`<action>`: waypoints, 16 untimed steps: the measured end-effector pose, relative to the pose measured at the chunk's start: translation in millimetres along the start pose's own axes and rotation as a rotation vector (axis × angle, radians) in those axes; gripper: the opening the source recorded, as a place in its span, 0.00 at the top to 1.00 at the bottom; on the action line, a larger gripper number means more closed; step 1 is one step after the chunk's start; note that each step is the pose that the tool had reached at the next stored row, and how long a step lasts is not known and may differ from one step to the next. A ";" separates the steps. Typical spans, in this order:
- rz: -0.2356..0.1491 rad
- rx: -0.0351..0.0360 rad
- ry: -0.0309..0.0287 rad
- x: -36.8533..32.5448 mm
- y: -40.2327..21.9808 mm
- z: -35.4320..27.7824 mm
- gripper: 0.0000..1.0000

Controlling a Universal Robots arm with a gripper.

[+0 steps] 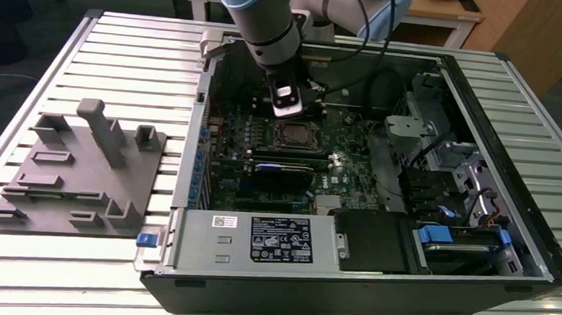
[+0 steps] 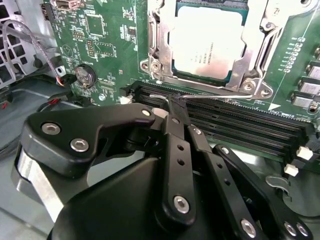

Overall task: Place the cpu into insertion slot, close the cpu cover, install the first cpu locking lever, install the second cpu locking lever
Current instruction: 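Install the first cpu locking lever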

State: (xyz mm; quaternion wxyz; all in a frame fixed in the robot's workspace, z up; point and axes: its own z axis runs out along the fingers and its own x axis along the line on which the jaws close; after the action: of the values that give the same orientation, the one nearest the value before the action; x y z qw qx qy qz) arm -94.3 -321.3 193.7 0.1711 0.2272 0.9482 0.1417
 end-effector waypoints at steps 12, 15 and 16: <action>0.012 -0.0287 0.0080 0.2 -5.7 2.8 0.89; 0.013 -0.0333 0.0094 0.5 -5.8 3.0 0.89; 0.013 -0.0336 0.0095 0.5 -5.8 3.0 0.89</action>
State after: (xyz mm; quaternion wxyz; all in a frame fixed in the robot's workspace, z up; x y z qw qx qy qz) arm -95.8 -325.5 188.8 0.1694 0.2299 0.9449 0.1598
